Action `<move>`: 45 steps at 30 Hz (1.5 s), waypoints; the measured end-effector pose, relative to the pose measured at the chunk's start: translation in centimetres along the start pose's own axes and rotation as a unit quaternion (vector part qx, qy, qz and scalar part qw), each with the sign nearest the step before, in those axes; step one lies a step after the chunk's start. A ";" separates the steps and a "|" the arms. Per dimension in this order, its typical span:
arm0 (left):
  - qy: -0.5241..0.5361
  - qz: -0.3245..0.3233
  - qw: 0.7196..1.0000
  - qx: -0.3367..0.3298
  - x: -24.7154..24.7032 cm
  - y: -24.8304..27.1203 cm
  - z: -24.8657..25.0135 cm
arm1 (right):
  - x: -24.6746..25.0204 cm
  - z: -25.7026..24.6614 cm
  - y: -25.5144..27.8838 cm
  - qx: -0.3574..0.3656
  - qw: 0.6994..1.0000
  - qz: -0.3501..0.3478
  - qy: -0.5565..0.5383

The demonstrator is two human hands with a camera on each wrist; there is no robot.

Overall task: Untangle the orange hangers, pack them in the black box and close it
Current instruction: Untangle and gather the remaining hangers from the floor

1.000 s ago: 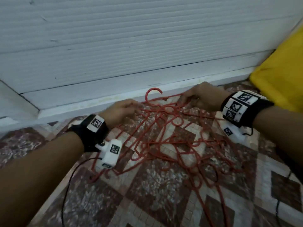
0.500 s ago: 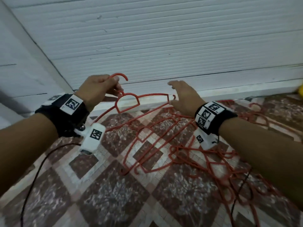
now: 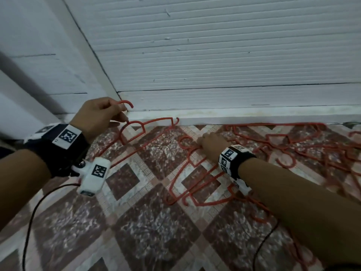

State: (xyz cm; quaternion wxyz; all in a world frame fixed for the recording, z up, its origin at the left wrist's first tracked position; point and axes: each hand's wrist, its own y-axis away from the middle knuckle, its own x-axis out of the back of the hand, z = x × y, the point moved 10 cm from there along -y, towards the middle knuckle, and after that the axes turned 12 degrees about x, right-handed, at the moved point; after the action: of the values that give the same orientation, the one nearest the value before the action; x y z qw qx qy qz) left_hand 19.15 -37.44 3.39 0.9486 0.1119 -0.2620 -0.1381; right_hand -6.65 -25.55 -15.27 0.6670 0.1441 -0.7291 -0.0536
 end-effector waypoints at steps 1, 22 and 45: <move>0.009 0.007 1.000 0.001 0.2 0.0 0.0 | -0.2 0.0 0.0 0.001 1.000 -0.003 -0.002; 0.052 -0.172 0.983 -0.025 -14.0 4.2 9.4 | 16.6 6.1 18.8 -0.001 0.964 0.204 -0.172; -0.012 -0.266 0.961 -0.077 -27.6 11.7 13.6 | 9.3 11.0 32.3 -0.106 0.975 0.134 -0.142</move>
State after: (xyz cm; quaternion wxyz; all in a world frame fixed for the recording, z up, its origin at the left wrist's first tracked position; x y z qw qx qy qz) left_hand -8.41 -19.50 5.20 0.8802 0.1027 -0.2230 -0.4061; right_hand -22.66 1.35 1.20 0.5690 -0.0361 -0.8193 -0.0607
